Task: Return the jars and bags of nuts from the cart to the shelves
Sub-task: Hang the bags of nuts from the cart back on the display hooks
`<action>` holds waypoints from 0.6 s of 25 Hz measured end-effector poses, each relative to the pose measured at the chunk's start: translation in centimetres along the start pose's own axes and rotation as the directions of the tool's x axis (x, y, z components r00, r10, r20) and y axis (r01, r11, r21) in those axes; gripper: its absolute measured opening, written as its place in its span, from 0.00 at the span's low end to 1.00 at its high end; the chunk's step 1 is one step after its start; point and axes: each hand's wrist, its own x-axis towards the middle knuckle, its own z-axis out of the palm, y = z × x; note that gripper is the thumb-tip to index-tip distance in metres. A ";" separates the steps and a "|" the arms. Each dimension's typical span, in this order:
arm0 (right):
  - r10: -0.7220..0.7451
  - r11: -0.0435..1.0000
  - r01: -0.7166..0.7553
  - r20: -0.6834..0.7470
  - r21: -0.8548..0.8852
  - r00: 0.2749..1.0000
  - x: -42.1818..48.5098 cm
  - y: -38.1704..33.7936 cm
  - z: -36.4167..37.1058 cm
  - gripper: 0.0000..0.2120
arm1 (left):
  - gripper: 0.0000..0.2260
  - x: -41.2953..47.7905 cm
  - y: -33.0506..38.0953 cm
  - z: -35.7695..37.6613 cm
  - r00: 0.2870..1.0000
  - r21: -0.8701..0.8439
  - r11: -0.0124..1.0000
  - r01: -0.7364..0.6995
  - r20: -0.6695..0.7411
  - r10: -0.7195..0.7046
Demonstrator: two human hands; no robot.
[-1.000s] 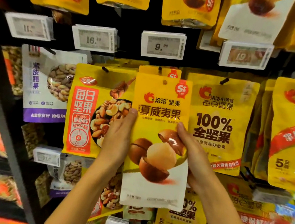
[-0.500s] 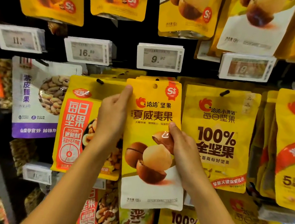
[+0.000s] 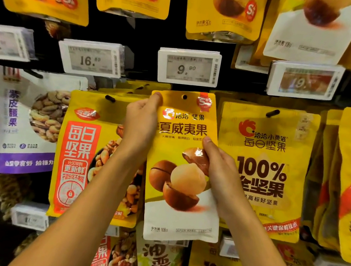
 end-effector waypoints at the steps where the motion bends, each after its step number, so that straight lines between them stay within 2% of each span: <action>1: 0.006 1.000 -0.006 0.009 -0.011 1.000 0.1 0.1 0.1 0.14 | 0.19 0.0 0.0 0.0 1.000 -0.008 1.000 0.011 0.006 -0.011; 5: 0.011 0.999 -0.010 0.027 -0.038 1.000 0.1 0.3 0.2 0.15 | 0.19 -0.1 -0.3 0.0 1.000 -0.001 1.000 0.011 0.004 -0.011; 15: -0.019 0.995 0.019 0.001 -0.102 1.000 0.4 0.6 0.3 0.19 | 0.18 -0.1 -0.6 0.2 0.993 0.153 0.982 -0.115 0.028 0.112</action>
